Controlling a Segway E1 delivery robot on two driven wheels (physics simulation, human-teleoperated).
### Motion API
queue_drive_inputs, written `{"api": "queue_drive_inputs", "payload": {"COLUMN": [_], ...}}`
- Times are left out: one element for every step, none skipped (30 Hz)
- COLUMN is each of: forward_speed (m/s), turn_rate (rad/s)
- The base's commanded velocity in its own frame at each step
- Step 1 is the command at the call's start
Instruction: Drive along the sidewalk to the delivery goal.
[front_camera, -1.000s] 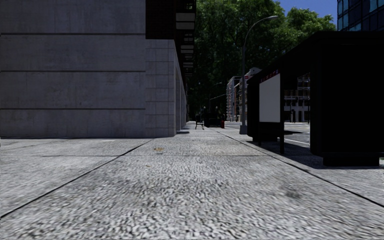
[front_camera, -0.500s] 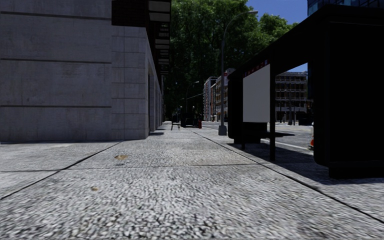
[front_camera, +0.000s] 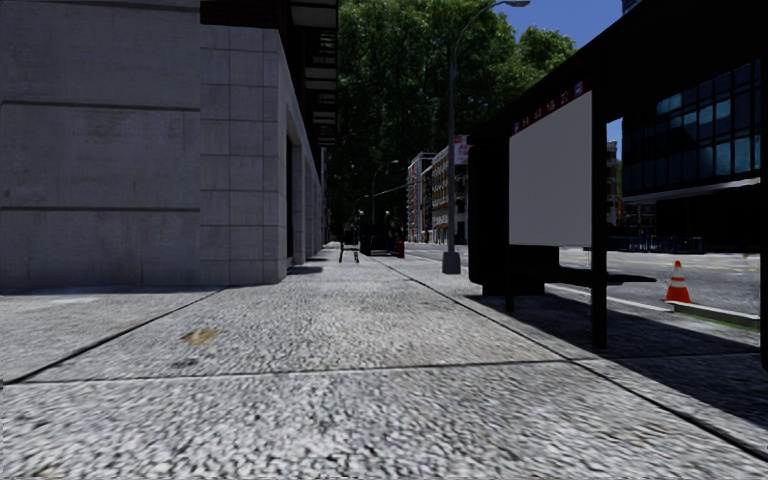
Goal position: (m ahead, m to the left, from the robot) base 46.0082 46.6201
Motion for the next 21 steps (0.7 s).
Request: {"api": "queue_drive_inputs", "payload": {"forward_speed": [1.95,1.95,1.95,1.95,1.95,1.95,1.95,1.95,1.95,1.95,1.95,1.95,1.95,1.95,1.95,1.95,1.95,1.95,1.95,1.95,1.95], "turn_rate": [0.0,0.0,0.0,0.0,0.0,0.0,0.0,0.0,0.0,0.0,0.0,0.0,0.0,0.0,0.04,0.22,0.22,0.3,0.35,0.0,0.0]}}
